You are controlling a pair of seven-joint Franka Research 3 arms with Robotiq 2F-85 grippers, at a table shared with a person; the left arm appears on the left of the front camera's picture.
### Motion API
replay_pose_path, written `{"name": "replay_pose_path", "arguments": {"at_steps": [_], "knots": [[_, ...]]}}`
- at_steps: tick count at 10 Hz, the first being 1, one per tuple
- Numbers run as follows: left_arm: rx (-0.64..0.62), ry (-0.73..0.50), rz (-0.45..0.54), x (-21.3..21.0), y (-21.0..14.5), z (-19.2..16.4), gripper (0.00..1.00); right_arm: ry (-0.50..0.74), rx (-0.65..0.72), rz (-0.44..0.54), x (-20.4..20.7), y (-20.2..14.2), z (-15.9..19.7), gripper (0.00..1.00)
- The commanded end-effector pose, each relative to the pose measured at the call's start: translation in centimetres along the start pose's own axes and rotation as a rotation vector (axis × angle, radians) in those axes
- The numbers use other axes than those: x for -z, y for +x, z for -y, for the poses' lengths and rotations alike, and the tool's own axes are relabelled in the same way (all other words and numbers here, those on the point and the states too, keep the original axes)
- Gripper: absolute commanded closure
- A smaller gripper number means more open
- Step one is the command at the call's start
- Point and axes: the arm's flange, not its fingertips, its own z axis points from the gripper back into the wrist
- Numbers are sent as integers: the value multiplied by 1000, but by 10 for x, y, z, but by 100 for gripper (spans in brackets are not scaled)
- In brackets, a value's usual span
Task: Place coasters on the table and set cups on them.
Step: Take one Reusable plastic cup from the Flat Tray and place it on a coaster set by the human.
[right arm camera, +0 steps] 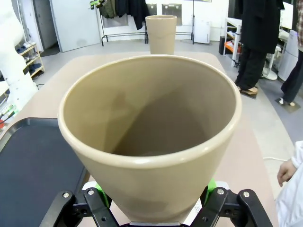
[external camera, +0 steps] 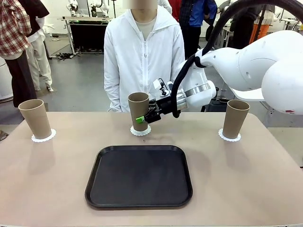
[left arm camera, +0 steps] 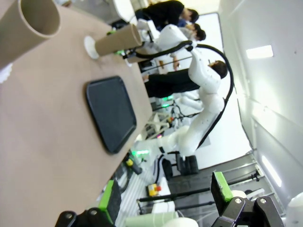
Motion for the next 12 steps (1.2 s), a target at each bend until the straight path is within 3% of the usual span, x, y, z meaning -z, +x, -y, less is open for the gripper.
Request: {"name": "replay_pose_path", "arguments": {"at_steps": [1,7,9,12], "knots": [[4,-6,6,-1,0,2,0,21,11,-14,1,-5,16,17],[4,-6,6,-1,0,2,0,43,46,-2,3,-15,26,17],[4,-6,6,-1,0,2,0,48,55,-11,2,-17,26,0],[4,-6,6,-1,0,2,0,54,71,-29,1,-17,24,0]]}}
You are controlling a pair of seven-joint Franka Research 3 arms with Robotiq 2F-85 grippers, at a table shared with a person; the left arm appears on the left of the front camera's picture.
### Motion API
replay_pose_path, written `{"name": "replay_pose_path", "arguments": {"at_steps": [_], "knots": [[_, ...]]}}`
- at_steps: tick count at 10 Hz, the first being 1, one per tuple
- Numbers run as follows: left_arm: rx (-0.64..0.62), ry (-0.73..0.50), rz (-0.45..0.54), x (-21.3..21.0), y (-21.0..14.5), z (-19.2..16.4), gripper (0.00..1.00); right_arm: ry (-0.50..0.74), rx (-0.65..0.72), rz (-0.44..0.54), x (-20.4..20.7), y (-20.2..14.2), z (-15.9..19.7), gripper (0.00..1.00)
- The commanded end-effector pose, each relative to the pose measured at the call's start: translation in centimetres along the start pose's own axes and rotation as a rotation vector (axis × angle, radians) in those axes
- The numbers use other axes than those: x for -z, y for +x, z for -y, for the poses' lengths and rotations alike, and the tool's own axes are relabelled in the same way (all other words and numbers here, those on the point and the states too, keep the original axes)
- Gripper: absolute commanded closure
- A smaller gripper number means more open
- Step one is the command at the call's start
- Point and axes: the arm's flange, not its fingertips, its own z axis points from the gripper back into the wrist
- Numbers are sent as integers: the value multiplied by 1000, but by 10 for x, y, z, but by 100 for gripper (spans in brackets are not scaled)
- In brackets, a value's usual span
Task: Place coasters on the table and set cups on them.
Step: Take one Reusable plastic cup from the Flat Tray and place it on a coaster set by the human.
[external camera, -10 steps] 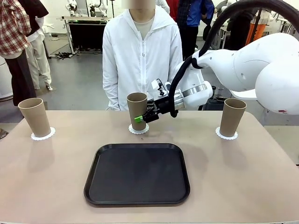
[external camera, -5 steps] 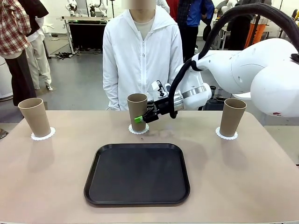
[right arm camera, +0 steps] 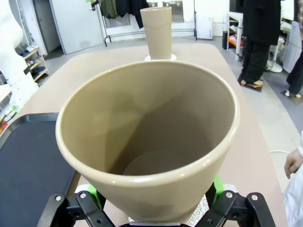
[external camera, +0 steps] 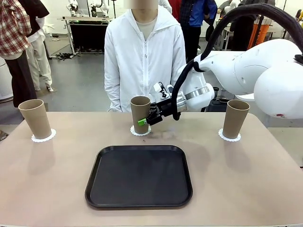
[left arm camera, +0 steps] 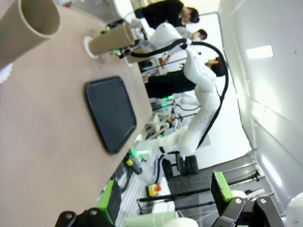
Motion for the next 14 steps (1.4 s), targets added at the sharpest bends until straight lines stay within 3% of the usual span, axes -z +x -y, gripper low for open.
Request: {"name": "replay_pose_path", "arguments": {"at_steps": [1,10,12,14], "knots": [[4,-6,6,-1,0,2,0,24,14,-48,-1,3,8,0],[4,-6,6,-1,0,2,0,-72,98,-316,-16,2,-2,0],[4,-6,6,-1,0,2,0,-123,138,-408,-31,11,-17,0],[4,-6,6,-1,0,2,0,-259,229,-538,-54,40,-51,0]]}}
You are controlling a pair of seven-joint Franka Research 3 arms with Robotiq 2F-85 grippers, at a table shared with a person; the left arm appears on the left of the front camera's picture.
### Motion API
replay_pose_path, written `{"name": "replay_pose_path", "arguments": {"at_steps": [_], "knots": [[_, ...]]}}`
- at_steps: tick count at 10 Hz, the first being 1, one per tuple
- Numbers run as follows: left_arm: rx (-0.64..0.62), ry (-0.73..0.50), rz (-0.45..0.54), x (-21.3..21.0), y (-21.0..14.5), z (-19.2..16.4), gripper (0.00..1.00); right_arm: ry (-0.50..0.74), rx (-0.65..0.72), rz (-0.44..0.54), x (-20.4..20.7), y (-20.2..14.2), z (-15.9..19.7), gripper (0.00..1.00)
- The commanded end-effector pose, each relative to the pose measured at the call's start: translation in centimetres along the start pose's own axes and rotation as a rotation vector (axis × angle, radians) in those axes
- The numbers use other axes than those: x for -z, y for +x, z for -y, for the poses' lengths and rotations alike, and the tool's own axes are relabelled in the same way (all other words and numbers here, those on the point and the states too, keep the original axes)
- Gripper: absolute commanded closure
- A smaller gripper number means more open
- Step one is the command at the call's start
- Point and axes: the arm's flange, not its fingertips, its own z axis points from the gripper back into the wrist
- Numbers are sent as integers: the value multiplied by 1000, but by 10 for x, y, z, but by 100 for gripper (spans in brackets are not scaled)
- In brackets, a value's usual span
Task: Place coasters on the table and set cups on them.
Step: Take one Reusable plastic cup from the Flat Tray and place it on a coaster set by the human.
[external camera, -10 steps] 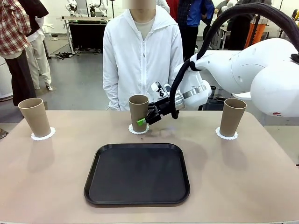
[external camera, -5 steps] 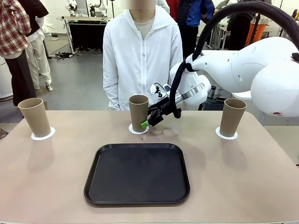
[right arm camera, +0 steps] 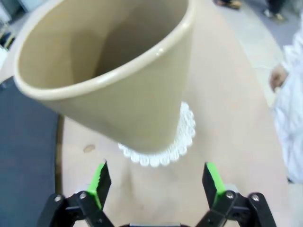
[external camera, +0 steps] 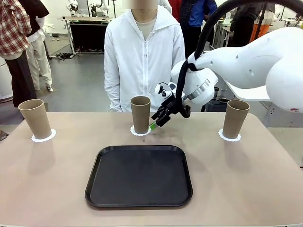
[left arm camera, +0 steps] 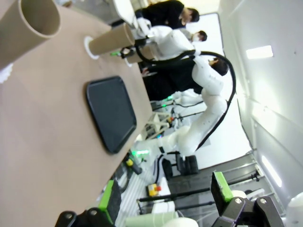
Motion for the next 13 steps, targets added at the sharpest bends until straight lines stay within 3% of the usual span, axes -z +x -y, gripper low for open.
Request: {"name": "replay_pose_path", "arguments": {"at_steps": [1,5,7,10,12,13], "knots": [[5,-6,6,-1,0,2,0,-149,165,-141,-44,19,-54,0],[5,-6,6,-1,0,2,0,-415,587,-321,-112,64,-130,0],[5,-6,6,-1,0,2,0,-472,653,-491,-126,87,-173,0],[5,-6,6,-1,0,2,0,-517,672,-637,-142,113,-202,0],[5,-6,6,-1,0,2,0,-559,778,-694,-144,106,-198,0],[5,-6,6,-1,0,2,0,-526,679,-631,-145,114,-224,0]]}}
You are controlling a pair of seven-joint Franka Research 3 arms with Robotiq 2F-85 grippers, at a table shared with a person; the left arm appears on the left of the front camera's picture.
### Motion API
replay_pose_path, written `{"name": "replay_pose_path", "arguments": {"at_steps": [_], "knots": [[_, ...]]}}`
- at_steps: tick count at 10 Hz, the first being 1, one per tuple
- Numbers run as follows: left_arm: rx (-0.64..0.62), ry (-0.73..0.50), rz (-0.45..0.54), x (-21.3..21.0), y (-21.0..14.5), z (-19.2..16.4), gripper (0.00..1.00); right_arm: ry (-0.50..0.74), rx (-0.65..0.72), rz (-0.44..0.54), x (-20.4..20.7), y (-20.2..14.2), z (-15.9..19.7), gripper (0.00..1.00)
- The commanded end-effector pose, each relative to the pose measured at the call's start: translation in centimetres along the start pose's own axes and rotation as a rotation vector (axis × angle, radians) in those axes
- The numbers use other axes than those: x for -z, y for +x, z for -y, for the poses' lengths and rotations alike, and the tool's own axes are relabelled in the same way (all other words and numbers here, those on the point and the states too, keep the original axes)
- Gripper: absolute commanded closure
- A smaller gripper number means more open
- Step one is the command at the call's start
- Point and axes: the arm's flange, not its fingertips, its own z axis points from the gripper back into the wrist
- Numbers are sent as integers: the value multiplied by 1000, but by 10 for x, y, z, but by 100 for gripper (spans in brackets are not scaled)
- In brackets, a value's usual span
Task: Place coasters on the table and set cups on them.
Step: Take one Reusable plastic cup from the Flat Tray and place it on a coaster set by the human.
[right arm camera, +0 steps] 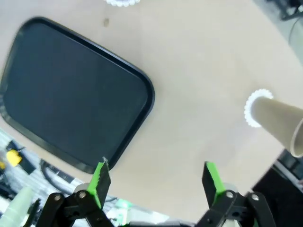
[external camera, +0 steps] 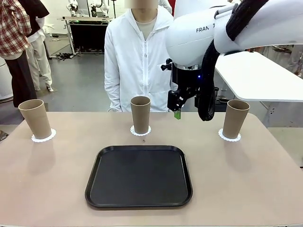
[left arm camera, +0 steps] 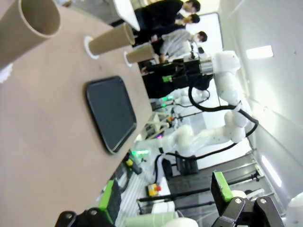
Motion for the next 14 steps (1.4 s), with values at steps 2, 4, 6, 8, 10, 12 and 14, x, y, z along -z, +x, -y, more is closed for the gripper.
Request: {"name": "replay_pose_path", "arguments": {"at_steps": [2,4,6,8,10,12,14], "knots": [[5,-5,7,-2,0,2,0,-1,-29,46,-3,-4,-5,0],[5,-5,7,-2,0,2,0,-1,-29,46,-3,-4,-5,0],[5,-5,7,-2,0,2,0,-1,-29,46,-3,-4,-5,0],[5,-5,7,-2,0,2,0,-1,-29,46,-3,-4,-5,0],[5,-5,7,-2,0,2,0,-1,-29,46,-3,-4,-5,0],[5,-5,7,-2,0,2,0,-3,-14,27,-6,0,-6,0],[5,-5,7,-2,0,2,0,318,158,130,-13,-78,41,0]]}}
